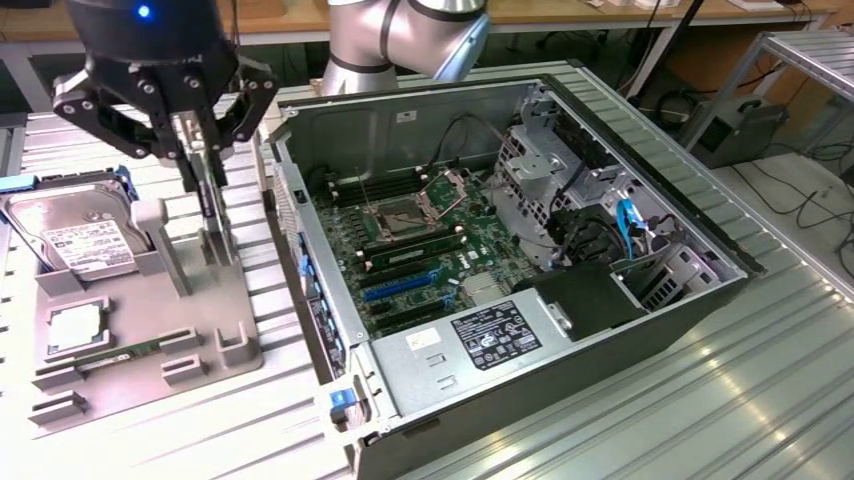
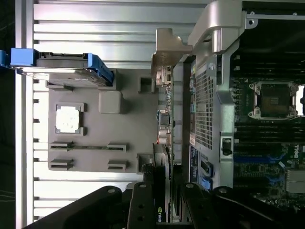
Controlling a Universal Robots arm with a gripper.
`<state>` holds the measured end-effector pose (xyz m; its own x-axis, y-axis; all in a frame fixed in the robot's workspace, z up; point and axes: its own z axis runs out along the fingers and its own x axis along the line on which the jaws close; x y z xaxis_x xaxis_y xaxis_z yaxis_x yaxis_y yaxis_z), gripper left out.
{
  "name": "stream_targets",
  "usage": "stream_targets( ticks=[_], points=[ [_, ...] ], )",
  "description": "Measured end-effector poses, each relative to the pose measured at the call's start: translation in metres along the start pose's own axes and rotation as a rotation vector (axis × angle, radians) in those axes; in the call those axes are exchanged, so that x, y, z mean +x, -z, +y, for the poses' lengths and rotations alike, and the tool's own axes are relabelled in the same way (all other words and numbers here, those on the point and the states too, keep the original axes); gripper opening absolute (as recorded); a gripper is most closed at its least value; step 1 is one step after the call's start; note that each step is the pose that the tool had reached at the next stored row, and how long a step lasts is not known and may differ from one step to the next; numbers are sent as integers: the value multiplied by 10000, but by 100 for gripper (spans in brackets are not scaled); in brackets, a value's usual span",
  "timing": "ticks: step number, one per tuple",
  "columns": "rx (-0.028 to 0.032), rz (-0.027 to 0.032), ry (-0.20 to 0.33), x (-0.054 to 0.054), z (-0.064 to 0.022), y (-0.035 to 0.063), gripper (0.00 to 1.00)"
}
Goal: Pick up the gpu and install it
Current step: 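Pick up the gpu and move the gpu toward the slot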
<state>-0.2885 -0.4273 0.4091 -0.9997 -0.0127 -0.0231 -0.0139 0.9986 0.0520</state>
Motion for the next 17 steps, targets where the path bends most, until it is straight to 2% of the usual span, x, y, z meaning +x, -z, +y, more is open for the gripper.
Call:
stream_targets(
  ticks=[3, 4, 7, 11, 17],
  points=[
    [-2, 9, 0, -116, -62, 146, 26],
    [-5, 13, 1, -185, -91, 212, 26],
    [-12, 21, 0, -360, -147, 285, 26],
    [-22, 33, -1, -588, -204, 318, 26],
    [-41, 36, -2, -900, -233, 311, 26]
  ],
)
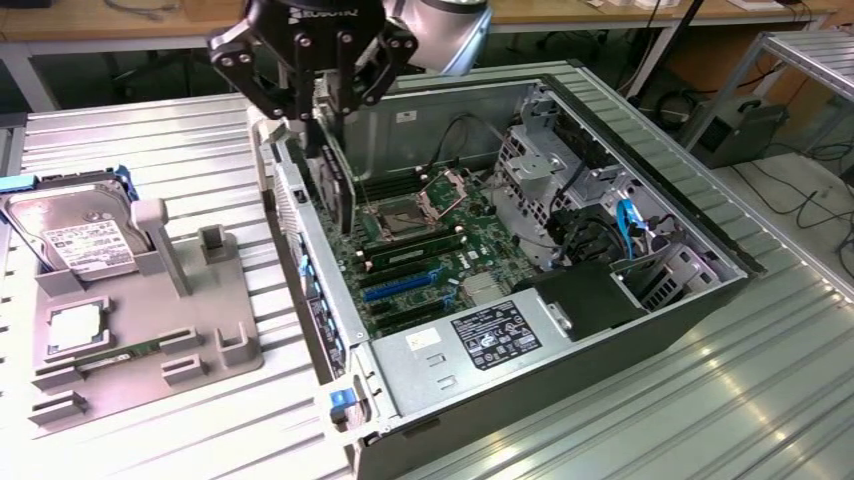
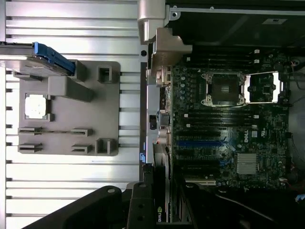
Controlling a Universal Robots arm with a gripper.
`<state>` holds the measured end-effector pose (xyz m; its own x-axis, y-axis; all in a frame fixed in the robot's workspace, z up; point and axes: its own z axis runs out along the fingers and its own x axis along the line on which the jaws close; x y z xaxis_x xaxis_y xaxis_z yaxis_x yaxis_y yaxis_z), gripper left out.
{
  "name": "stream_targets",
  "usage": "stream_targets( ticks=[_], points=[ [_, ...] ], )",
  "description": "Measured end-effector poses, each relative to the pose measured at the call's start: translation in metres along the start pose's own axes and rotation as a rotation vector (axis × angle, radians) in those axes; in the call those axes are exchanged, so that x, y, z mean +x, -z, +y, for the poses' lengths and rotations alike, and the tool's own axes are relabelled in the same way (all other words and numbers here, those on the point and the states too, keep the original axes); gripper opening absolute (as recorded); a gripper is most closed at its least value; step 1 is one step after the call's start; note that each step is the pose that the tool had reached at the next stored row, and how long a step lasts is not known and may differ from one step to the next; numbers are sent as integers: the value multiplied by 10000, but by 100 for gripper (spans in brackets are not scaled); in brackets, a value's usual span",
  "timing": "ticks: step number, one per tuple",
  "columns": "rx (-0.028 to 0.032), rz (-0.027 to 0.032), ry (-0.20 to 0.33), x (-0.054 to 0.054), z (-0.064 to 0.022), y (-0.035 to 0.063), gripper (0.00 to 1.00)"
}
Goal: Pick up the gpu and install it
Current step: 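Pick up the gpu and move the gpu toward the slot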
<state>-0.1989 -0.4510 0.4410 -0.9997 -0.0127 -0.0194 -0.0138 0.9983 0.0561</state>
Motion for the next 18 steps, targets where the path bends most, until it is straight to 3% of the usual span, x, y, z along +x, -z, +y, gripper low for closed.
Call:
stream_targets(
  ticks=[9, 18],
  points=[
    [10, 12, -1, -448, -14, -119, 26],
    [116, 34, 1, -887, -21, -305, 26]
  ],
)
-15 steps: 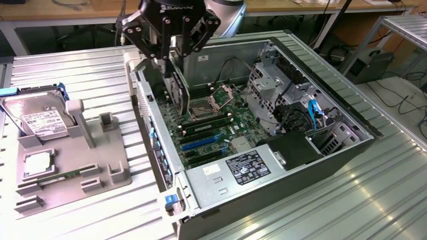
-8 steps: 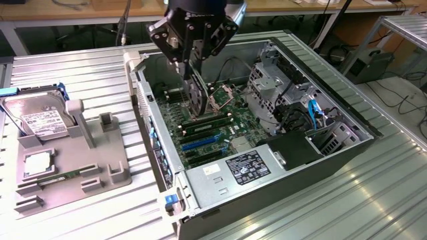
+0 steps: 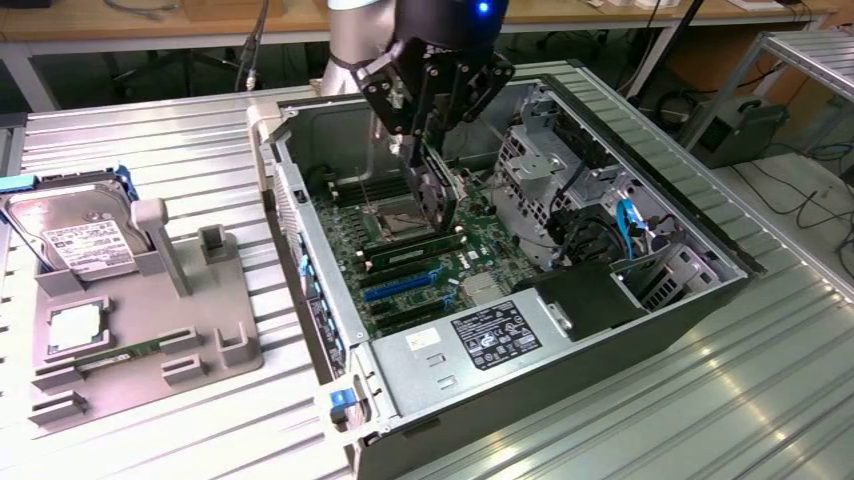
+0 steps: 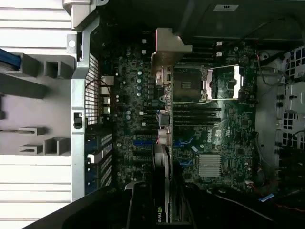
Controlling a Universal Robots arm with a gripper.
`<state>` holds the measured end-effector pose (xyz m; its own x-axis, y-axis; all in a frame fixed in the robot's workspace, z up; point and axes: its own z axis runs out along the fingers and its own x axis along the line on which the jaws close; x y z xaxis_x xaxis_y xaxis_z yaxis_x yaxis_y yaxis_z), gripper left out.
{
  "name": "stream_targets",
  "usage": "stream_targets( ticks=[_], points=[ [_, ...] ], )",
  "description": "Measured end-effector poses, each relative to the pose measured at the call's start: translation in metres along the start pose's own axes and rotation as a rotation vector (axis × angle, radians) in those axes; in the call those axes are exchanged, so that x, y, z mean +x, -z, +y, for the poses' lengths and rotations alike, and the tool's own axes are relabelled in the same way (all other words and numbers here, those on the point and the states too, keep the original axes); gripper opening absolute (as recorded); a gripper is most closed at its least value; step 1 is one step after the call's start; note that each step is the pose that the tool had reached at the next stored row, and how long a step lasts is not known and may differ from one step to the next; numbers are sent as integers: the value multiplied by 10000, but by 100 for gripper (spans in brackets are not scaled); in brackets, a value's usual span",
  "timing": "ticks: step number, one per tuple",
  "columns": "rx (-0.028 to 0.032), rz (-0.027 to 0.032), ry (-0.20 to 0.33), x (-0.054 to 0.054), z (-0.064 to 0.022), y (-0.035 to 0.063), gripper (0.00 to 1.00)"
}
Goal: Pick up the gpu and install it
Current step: 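Pick up the gpu and move the gpu toward the slot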
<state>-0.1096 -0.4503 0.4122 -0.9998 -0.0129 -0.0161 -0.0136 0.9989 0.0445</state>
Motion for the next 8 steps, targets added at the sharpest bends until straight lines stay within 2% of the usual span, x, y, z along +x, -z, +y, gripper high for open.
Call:
stream_targets(
  ticks=[8],
  points=[
    [18, 52, -2, -373, 9, -157, 26]
  ],
)
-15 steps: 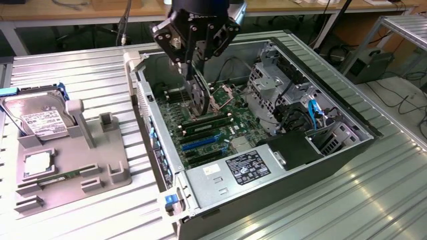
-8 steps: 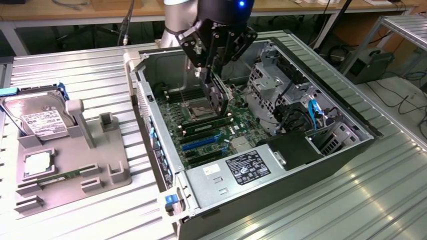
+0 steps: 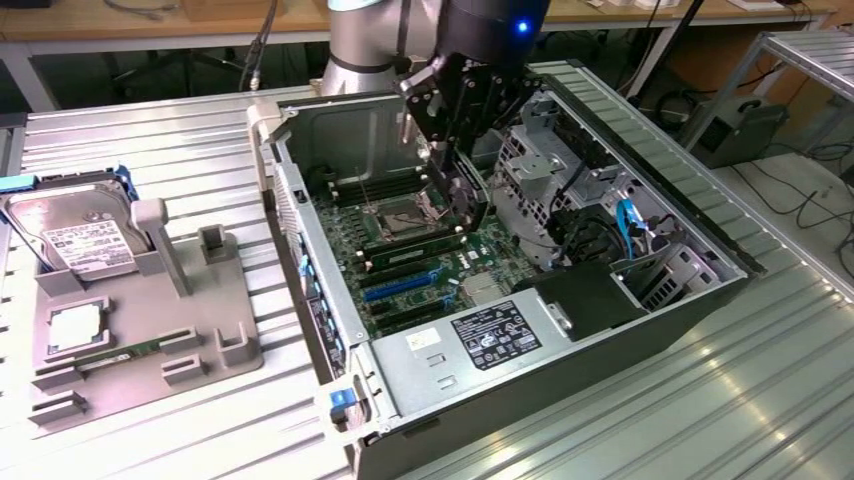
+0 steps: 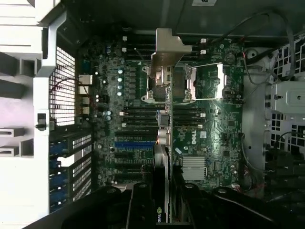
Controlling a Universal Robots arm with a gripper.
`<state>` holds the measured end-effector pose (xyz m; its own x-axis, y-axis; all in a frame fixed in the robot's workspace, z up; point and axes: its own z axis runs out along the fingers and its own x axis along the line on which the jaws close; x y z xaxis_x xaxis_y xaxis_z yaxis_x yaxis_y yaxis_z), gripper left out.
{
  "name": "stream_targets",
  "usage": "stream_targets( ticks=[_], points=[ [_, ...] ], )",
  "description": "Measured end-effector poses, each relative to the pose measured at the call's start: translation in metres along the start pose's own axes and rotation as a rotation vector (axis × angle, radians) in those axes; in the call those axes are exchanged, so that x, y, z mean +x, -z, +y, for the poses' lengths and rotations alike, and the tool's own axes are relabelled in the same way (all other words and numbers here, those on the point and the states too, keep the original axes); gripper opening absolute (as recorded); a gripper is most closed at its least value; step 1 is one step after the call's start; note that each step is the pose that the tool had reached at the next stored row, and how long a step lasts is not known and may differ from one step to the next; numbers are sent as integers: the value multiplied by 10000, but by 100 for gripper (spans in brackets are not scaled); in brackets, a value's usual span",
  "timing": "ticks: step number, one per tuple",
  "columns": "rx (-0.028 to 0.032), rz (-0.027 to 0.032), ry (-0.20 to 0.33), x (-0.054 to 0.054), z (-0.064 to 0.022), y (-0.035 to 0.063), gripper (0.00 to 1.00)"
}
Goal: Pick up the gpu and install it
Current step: 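Pick up the gpu and move the gpu toward the slot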
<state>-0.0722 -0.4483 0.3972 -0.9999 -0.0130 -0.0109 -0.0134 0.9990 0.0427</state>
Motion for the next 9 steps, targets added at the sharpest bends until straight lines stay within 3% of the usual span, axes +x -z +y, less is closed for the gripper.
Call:
stream_targets(
  ticks=[3, 9],
  points=[
    [-2, 63, -1, -115, -1, -38, 26],
    [-2, 63, -3, -114, -1, -38, 26]
  ],
)
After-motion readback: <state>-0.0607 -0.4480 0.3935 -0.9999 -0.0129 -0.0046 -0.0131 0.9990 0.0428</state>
